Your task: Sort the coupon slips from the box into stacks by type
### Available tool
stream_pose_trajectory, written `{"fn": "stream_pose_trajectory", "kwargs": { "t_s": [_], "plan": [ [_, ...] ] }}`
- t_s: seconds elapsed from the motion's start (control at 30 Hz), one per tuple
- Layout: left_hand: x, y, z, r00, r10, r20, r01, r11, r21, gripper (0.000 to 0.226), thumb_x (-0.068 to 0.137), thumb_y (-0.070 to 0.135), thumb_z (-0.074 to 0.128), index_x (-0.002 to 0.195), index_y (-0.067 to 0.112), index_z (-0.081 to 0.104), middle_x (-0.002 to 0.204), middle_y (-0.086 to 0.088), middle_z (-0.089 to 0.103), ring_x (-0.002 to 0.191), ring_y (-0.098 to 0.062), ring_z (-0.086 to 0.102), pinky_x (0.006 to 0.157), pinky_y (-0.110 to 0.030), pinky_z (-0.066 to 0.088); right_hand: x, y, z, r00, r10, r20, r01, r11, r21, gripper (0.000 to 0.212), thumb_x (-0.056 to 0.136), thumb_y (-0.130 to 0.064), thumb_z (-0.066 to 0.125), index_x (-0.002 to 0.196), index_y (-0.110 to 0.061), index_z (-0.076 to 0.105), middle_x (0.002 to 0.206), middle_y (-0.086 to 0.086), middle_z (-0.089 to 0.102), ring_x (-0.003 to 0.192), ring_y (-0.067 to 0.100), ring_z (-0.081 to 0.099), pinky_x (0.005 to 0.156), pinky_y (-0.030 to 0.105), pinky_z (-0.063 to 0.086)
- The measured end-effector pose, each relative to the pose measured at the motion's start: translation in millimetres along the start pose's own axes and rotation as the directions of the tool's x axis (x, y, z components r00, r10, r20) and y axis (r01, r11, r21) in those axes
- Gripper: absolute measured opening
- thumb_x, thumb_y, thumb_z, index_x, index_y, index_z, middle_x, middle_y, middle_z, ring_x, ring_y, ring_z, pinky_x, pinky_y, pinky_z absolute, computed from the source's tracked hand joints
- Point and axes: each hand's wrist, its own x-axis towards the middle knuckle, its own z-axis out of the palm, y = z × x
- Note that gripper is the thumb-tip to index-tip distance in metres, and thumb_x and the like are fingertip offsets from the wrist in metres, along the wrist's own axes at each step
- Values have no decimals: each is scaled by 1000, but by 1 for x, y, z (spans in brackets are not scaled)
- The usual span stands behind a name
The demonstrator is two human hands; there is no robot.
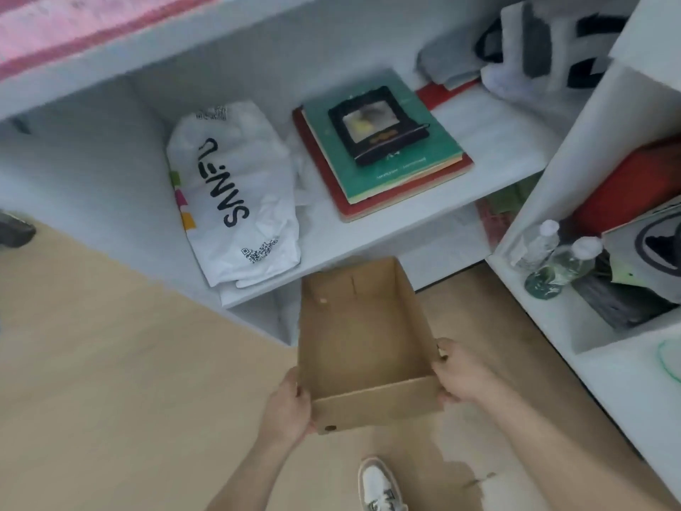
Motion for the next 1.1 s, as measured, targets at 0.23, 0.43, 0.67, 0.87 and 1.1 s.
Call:
{"fn": "stream_pose_trajectory", "kwargs": {
  "t_s": [0.23, 0.43, 0.67, 0.87, 1.1],
  "plan": [
    [92, -49, 59, 950, 175, -258, -162, 984, 71, 58, 86, 1, 49, 141, 15, 37, 128, -8, 52, 109, -30, 56, 90, -33, 45, 120, 0, 83, 972, -192, -137, 228, 914, 335, 52, 88, 2, 46, 129, -29, 50, 108, 1, 65, 101, 18, 61, 80, 21, 46],
    [138, -40, 74, 919, 387, -78, -319, 845, 429, 49, 93, 21, 49, 140, 33, 38, 121, -3, 51, 99, -20, 60, 81, -27, 44, 159, -21, 100, 918, -374, -129, 371, 927, -50, 33, 94, -25, 52, 126, -27, 59, 119, -3, 62, 102, 15, 59, 83, 21, 44],
    [174, -30, 76, 904, 424, -62, -266, 669, 694, 30, 99, 40, 36, 107, 23, 60, 106, -1, 57, 93, -25, 62, 69, -33, 44, 182, -26, 109, 899, -435, -59, 354, 798, -488, 23, 89, -16, 51, 101, -24, 70, 103, 5, 68, 97, 28, 64, 77, 32, 53],
    [193, -4, 84, 856, 459, -237, -270, 789, 552, 21, 96, 21, 42, 106, 16, 60, 98, -6, 65, 84, -24, 64, 68, -30, 50, 203, -42, 112, 872, -488, -31, 455, 834, -313, 62, 96, -18, 49, 151, -14, 22, 136, 11, 50, 120, 28, 53, 98, 38, 47],
    [185, 10, 81, 922, 366, -122, -265, 830, 490, 64, 91, 9, 47, 148, 7, 19, 142, -11, 45, 125, -25, 47, 97, -26, 39, 177, -45, 98, 871, -483, 90, 492, 854, -171, 66, 98, -22, 49, 153, -23, 12, 159, -5, 19, 138, 20, 36, 111, 31, 35]
  ]
}}
